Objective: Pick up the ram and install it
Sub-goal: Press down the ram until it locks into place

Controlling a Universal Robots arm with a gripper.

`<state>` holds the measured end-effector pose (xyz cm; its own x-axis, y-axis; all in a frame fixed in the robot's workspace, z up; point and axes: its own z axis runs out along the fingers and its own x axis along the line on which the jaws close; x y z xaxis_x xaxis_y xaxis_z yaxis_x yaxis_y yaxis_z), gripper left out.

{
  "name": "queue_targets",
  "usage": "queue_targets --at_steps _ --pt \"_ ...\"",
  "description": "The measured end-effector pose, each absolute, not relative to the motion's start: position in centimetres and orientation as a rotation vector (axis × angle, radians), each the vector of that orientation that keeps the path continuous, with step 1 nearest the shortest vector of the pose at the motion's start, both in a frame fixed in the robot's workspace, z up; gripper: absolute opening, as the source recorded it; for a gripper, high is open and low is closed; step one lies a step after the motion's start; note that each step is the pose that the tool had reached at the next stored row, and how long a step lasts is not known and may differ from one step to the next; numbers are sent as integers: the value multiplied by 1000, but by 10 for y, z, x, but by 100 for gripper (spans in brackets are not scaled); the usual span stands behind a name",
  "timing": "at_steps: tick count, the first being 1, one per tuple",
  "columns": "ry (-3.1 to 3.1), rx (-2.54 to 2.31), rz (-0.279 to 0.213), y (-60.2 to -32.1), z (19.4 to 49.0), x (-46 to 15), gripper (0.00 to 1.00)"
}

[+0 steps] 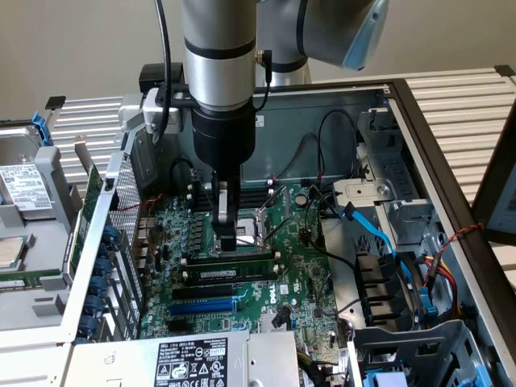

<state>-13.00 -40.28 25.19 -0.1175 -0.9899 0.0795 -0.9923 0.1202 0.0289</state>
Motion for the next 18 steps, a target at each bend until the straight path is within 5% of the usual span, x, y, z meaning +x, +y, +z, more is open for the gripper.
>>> queue_targets --at_steps 18 --pt "-2576 1650 28 -403 251 -130 11"
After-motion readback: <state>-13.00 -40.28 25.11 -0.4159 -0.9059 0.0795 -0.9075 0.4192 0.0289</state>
